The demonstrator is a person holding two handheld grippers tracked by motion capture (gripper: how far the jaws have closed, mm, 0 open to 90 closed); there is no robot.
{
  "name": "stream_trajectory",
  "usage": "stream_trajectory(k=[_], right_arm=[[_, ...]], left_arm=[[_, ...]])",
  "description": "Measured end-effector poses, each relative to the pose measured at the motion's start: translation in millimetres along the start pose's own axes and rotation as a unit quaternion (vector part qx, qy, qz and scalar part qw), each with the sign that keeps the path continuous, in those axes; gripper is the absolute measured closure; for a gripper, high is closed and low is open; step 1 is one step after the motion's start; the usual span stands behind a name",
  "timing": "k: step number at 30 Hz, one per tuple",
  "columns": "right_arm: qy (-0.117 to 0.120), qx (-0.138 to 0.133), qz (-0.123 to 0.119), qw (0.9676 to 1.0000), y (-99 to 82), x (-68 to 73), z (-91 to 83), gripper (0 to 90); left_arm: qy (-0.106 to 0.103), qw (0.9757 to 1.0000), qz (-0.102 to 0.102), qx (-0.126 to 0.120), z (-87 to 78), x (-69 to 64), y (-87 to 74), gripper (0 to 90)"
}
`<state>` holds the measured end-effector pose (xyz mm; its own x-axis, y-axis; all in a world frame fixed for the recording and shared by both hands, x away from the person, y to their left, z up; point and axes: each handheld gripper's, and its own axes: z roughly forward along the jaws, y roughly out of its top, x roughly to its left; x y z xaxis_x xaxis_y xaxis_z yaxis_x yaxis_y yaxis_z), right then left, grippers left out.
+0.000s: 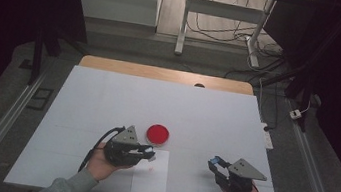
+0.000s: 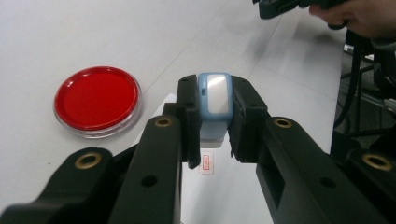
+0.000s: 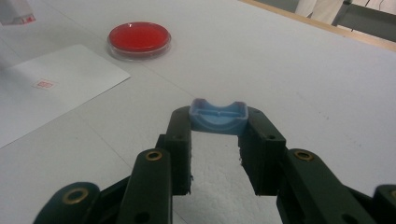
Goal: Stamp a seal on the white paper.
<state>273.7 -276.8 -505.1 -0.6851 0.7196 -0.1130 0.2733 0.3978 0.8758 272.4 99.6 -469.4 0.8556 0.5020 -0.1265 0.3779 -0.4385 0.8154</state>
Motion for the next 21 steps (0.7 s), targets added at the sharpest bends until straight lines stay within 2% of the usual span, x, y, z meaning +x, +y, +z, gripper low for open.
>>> stream_trajectory(k=[13,21], right_arm=[[0.000,0.000,-0.001,1.0000,-0.1,0.1,0.5,64.8],[0.000,-0.001,-0.001,1.0000,-0.3,0.4,0.9,64.8]], left_arm=[[-0.002,0.9992,-0.025,-0.032,-17.3,6.9,2.5,76.1],[-0.001,0.9984,-0.037,-0.043,-24.4,11.5,2.4,76.0]])
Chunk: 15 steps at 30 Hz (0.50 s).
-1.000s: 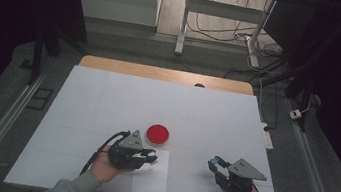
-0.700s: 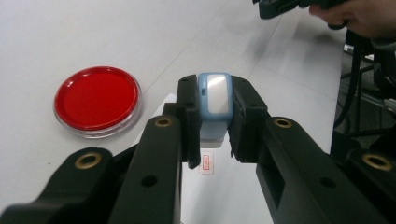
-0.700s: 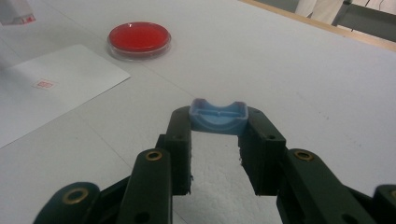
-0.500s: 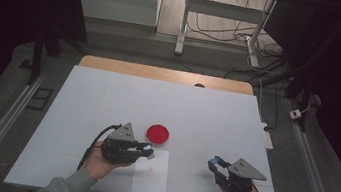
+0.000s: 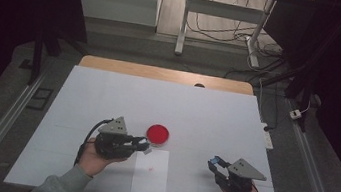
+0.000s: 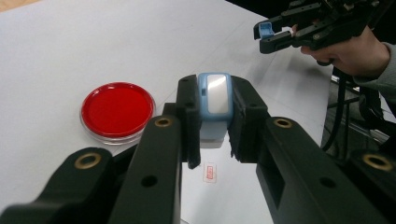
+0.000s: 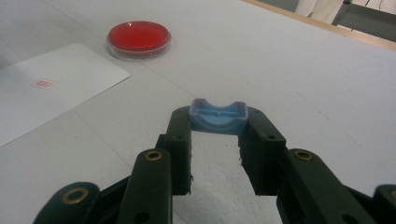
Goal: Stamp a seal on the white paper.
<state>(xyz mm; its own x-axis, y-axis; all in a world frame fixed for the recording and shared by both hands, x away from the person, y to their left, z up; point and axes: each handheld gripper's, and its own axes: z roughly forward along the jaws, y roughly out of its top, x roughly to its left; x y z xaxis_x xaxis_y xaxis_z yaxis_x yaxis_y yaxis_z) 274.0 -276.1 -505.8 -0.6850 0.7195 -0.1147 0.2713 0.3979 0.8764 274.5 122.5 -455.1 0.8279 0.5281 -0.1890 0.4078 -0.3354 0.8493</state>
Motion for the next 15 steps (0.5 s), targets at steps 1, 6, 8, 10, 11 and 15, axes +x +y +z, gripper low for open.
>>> stream_trajectory(k=[1,6,8,10,11,15], right_arm=[[0.000,0.000,0.000,1.0000,0.0,0.1,0.0,64.8],[0.000,0.001,0.000,1.0000,-0.2,0.0,0.3,64.8],[0.000,0.001,0.000,1.0000,-0.2,0.1,0.4,64.8],[0.000,0.002,-0.002,1.0000,-0.1,0.2,0.3,64.8],[0.000,0.001,-0.001,1.0000,-0.1,0.3,0.3,64.8],[-0.001,0.003,0.001,1.0000,-0.4,-0.2,0.3,64.8]], left_arm=[[0.001,1.0000,0.000,0.000,-0.4,0.2,0.1,76.0],[0.000,1.0000,0.000,0.000,-0.6,0.8,0.1,76.0],[0.001,1.0000,0.000,0.001,-0.3,0.8,0.0,76.0],[0.001,1.0000,-0.001,0.002,0.0,0.8,-0.2,76.0],[0.001,1.0000,0.000,0.003,0.3,0.8,-0.3,76.0],[0.002,1.0000,-0.001,0.005,1.7,1.5,-1.0,76.0]])
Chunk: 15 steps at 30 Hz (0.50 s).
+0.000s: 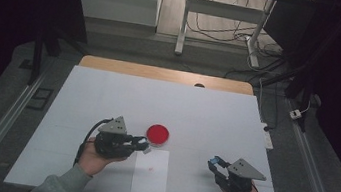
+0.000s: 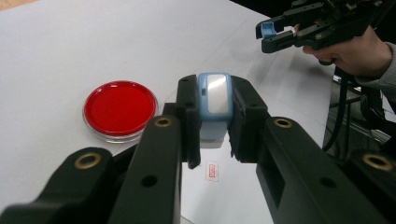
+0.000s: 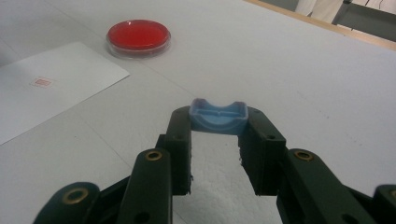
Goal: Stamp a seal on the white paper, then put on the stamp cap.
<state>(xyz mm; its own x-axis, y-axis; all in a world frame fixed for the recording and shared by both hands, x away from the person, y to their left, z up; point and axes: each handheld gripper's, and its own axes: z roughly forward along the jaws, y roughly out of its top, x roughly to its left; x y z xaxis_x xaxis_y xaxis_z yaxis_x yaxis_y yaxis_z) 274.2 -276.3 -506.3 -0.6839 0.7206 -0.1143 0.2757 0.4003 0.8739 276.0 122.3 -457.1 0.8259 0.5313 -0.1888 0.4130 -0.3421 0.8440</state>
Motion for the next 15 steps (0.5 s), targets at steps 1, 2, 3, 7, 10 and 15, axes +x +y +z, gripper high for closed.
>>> stream_trajectory(k=[1,2,3,7,10,15], right_arm=[[0.000,0.000,0.000,1.0000,0.0,0.0,-0.1,64.8],[-0.002,0.000,-0.001,1.0000,0.1,0.3,-0.3,64.8],[0.000,-0.002,0.000,1.0000,0.1,0.5,-0.3,64.8],[0.001,-0.002,-0.002,1.0000,0.4,0.9,-0.4,64.8],[0.001,-0.002,-0.002,1.0000,0.7,1.1,-0.3,64.8],[0.000,-0.001,-0.004,1.0000,1.2,2.5,0.6,64.8]], left_arm=[[0.000,1.0000,0.000,0.000,0.3,0.1,-0.3,76.0],[0.001,1.0000,-0.001,0.000,0.5,0.1,-0.5,76.0],[0.001,1.0000,-0.002,0.001,0.7,0.2,-0.7,76.0],[0.001,1.0000,-0.002,0.001,1.0,0.3,-1.0,76.0],[0.001,1.0000,-0.002,0.002,1.5,1.2,-1.1,76.0],[0.002,1.0000,-0.003,0.003,1.7,0.9,-1.5,76.0]])
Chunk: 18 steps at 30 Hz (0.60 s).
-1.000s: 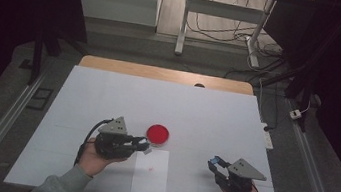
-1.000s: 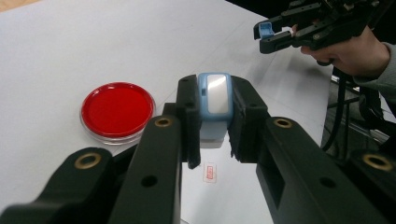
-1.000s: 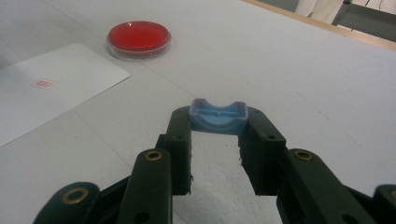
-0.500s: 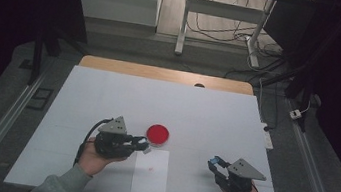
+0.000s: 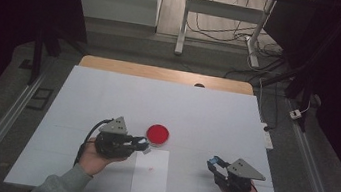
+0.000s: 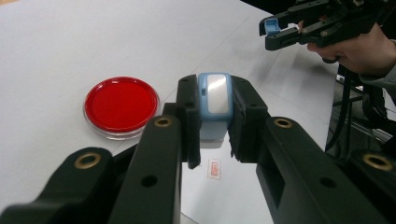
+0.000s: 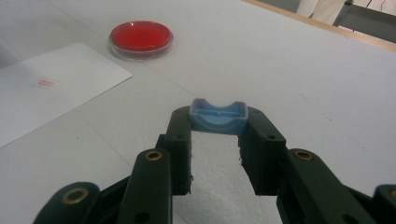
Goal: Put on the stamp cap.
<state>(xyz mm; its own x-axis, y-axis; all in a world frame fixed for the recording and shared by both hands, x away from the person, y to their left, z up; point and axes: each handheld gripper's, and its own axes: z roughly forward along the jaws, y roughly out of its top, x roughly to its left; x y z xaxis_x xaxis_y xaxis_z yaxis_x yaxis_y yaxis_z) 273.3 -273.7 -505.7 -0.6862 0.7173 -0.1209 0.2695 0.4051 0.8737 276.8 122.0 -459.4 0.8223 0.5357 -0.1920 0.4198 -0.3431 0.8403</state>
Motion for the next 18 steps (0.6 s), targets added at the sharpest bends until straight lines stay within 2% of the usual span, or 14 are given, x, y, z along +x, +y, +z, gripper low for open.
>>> stream_trajectory(k=[18], right_arm=[[0.014,-0.002,-0.006,0.9999,3.2,7.7,5.6,64.8]], left_arm=[[-0.001,1.0000,0.003,0.002,1.9,-0.9,-0.1,76.0]])
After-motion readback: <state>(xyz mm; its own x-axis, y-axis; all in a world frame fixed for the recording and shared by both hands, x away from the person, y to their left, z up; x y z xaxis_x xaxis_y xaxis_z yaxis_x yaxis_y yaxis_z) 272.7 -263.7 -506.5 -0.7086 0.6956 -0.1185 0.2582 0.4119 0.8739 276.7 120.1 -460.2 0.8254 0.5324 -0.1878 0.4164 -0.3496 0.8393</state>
